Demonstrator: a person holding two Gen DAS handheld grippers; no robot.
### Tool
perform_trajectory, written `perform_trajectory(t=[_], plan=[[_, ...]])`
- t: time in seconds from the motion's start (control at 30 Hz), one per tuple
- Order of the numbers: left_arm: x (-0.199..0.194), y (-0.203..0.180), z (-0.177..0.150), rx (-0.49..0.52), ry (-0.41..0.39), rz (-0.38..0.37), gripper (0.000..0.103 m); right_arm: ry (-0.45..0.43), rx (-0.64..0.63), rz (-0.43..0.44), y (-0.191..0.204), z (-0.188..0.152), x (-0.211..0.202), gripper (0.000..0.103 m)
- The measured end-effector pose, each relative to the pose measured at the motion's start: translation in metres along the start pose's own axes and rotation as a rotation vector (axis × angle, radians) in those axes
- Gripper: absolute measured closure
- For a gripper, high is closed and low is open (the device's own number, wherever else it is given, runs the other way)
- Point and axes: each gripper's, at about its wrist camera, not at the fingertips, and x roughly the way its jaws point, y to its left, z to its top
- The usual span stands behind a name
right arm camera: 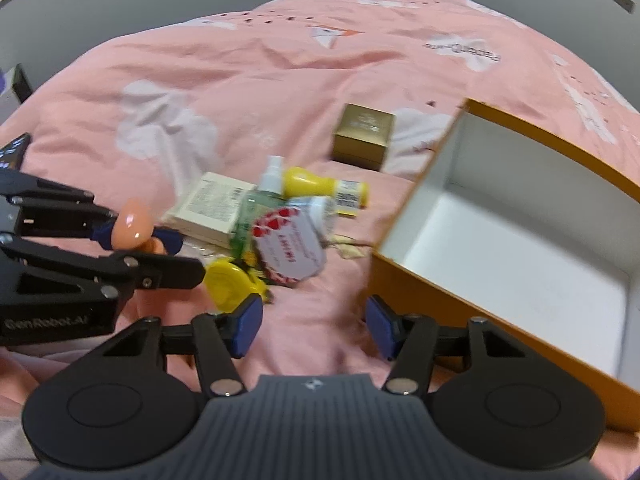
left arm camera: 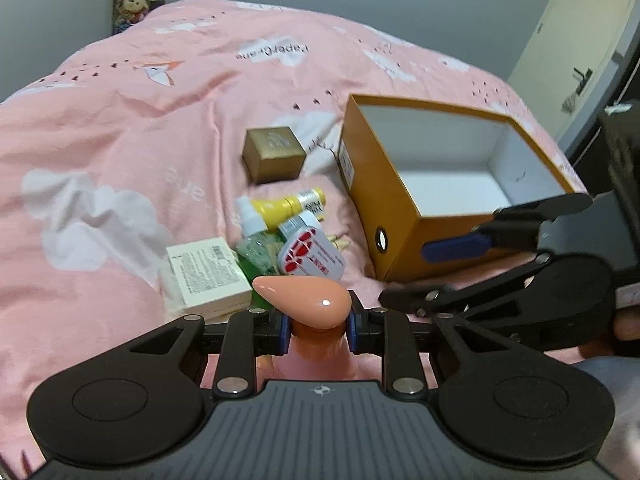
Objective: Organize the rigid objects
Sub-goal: 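Grasp the yellow tape measure with the right tool while the left holds the bottle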
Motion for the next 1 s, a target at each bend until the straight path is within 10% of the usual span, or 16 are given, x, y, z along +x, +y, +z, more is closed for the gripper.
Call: perform_trajectory(t=[1.0], plan=[[-0.02, 0.046, 0.006, -0.112, -0.076, 0.1, 0.074, 0.208, -0.197, 0.226, 0.034, 0.029, 0.092, 0.053]])
